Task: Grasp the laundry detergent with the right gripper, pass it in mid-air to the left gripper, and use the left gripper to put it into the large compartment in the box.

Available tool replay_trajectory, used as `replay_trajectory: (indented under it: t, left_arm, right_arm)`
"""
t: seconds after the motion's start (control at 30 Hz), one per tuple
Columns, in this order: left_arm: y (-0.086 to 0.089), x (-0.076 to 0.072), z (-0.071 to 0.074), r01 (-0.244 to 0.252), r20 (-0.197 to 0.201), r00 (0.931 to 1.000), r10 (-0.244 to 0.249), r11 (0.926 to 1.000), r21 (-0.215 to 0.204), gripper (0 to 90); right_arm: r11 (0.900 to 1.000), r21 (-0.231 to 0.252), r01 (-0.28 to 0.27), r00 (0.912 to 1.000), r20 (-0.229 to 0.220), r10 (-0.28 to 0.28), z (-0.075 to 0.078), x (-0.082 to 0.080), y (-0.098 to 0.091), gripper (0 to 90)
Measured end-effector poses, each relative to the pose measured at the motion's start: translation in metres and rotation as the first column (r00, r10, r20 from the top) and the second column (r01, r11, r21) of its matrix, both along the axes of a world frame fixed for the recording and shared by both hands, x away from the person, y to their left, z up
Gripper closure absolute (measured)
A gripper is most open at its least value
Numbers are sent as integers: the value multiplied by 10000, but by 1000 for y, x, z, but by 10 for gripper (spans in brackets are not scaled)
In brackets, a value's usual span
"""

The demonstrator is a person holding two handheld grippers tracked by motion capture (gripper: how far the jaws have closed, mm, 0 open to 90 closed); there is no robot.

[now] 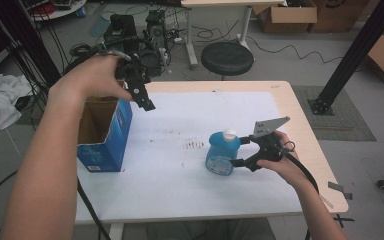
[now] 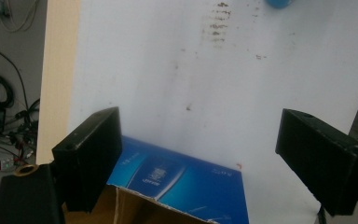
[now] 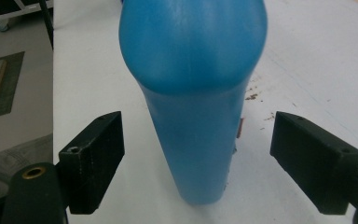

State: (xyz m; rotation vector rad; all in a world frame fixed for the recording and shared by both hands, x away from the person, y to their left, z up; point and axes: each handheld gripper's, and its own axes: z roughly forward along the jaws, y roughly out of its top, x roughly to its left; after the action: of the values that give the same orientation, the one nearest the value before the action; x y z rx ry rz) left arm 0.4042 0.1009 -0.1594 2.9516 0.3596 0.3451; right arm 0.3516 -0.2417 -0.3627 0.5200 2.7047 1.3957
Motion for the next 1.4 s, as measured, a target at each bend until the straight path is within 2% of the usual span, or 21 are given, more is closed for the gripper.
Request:
replay_trajectory:
  t: [0.37, 0.67, 0.87, 1.1, 1.2, 1.3, 1.4]
  left_arm:
    - [0, 0, 0, 42, 10, 10000, -42, 10000, 88, 153]
    - [1, -1, 2, -7, -18, 10000, 7, 10000, -28, 153]
    - [2, -1, 2, -35, -16, 10000, 34, 10000, -60, 153]
    - [4, -2, 2, -78, -7, 10000, 78, 9999, -70, 153]
    - [4, -2, 2, -60, -45, 10000, 59, 9999, -107, 153]
    - [4, -2, 2, 49, -133, 9999, -50, 10000, -31, 153]
    - [3, -3, 2, 30, -92, 10000, -31, 9999, -113, 153]
  right_arm:
    - [10000, 5, 6, 9999, 100, -6, -6, 1, 14, 203]
    - [10000, -25, -52, 10000, -14, 52, -12, 2, 23, 243]
    - [10000, -78, 34, 9999, 143, -32, -15, 2, 28, 304]
    - [9997, 8, 227, 9991, 356, -227, -17, 4, 28, 415]
    - [9997, 33, 238, 9981, 566, -239, -18, 4, 28, 426]
    - [9997, 39, 250, 9984, 507, -251, -18, 5, 27, 439]
    - [9996, -6, 265, 9974, 668, -264, -17, 5, 26, 450]
